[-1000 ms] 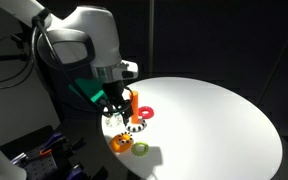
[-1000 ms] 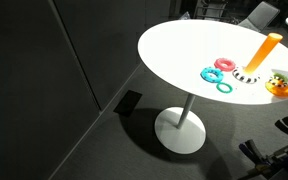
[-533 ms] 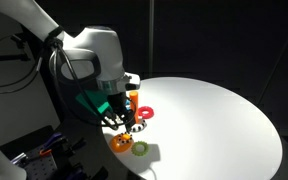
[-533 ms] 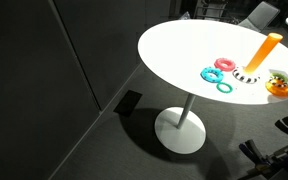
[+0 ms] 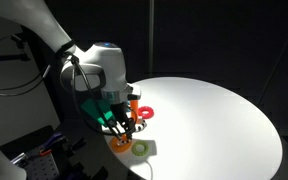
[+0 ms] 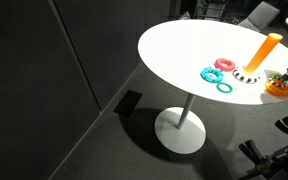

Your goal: Pick up the white and black ring and put it on the rings stacking stand

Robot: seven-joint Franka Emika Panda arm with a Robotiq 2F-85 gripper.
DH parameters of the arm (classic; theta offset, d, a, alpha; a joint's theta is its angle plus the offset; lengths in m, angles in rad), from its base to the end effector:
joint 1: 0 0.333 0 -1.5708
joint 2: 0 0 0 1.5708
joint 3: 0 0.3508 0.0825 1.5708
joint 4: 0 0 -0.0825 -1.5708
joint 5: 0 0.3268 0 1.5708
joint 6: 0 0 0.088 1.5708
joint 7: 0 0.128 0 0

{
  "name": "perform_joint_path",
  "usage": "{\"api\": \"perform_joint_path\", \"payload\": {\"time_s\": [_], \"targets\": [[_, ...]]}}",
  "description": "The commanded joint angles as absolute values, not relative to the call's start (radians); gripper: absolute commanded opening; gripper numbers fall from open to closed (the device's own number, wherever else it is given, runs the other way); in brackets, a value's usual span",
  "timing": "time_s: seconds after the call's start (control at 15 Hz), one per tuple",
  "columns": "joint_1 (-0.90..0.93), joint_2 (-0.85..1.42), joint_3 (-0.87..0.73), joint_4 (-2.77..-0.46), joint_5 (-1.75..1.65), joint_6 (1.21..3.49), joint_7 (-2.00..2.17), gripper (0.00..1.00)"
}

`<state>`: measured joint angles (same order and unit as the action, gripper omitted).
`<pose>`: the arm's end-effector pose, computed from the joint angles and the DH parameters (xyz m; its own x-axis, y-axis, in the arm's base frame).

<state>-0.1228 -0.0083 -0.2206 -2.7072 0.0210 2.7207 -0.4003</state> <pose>0.3622 -0.1301 0.2984 0.9990 0.0378 0.0240 0.0378 -0.9993 -0.0016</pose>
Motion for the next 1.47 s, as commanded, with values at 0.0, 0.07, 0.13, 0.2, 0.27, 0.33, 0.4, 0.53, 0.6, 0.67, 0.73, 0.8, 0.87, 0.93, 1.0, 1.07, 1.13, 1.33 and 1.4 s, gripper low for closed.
{"api": "perform_joint_path", "payload": {"time_s": [0.0, 0.07, 0.13, 0.2, 0.27, 0.33, 0.4, 0.53, 0.6, 0.67, 0.73, 0.8, 0.87, 0.93, 1.0, 1.07, 1.13, 1.33, 1.4], "targets": [[-0.137, 0.067, -0.192, -2.657, 0.043, 2.748, -0.425, 1.00], [-0.141, 0.083, -0.185, -2.647, 0.044, 2.753, -0.426, 1.00], [-0.144, 0.098, -0.179, -2.639, 0.043, 2.759, -0.424, 1.00], [-0.149, 0.113, -0.173, -2.630, 0.040, 2.766, -0.421, 1.00], [-0.153, 0.127, -0.167, -2.623, 0.039, 2.772, -0.420, 1.00], [-0.159, 0.138, -0.160, -2.617, 0.041, 2.776, -0.421, 1.00], [-0.165, 0.149, -0.153, -2.610, 0.046, 2.779, -0.425, 1.00], [-0.178, 0.167, -0.137, -2.600, 0.058, 2.782, -0.434, 1.00], [-0.186, 0.174, -0.128, -2.596, 0.066, 2.783, -0.438, 1.00], [-0.193, 0.179, -0.120, -2.591, 0.071, 2.782, -0.439, 1.00], [-0.200, 0.184, -0.112, -2.588, 0.078, 2.782, -0.442, 1.00], [-0.207, 0.188, -0.104, -2.586, 0.087, 2.783, -0.447, 1.00], [-0.212, 0.191, -0.098, -2.584, 0.091, 2.784, -0.448, 1.00], [-0.217, 0.194, -0.093, -2.583, 0.094, 2.785, -0.449, 1.00], [-0.220, 0.196, -0.089, -2.582, 0.094, 2.786, -0.449, 1.00], [-0.223, 0.199, -0.087, -2.581, 0.094, 2.788, -0.447, 0.75], [-0.225, 0.202, -0.085, -2.581, 0.092, 2.786, -0.445, 0.73], [-0.229, 0.197, -0.082, -2.581, 0.086, 2.778, -0.439, 0.49], [-0.228, 0.192, -0.083, -2.580, 0.080, 2.772, -0.433, 0.41]]}}
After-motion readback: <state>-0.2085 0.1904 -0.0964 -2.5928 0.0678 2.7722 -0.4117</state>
